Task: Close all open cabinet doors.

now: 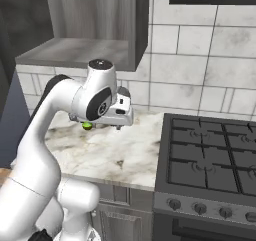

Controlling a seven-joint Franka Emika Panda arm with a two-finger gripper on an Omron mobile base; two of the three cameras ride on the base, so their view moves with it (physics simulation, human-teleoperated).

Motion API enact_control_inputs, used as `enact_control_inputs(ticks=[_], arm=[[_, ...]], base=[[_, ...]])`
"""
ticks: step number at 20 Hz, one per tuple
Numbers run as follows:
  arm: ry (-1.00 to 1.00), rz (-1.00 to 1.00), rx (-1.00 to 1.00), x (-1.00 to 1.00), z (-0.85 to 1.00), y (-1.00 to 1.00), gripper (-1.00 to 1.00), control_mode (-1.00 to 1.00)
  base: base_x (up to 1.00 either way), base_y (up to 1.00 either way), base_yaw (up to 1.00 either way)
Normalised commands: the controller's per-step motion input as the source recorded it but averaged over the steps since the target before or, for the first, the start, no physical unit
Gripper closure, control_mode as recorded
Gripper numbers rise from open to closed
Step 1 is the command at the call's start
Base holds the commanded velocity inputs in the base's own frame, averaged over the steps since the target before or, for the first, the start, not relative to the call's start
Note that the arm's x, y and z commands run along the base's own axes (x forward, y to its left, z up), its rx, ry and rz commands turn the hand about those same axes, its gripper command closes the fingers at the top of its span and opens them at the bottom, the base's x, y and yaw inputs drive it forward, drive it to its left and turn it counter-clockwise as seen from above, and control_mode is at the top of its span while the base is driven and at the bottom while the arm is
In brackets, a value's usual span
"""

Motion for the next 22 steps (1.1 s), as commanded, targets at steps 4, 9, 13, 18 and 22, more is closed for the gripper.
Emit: enact_control_inputs(ticks=[4,9,13,18,22], arm=[[-0.19,0.00,0.00,-1.00,0.00,0.02,-1.00,-1.00],[-0.20,0.00,0.00,-0.97,0.00,0.34,-1.00,-1.00],[-0.15,0.00,-0.05,-0.88,0.00,0.75,-1.00,-1.00],[-0.15,0.00,-0.08,-0.96,0.00,0.78,-1.00,-1.00],[-0.15,0.01,-0.08,-1.00,0.01,0.57,-1.00,-1.00]], base=[[0.00,0.00,0.00],[0.00,0.00,0.00],[0.00,0.00,0.00],[0.00,0.00,0.00],[0.00,0.00,0.00]])
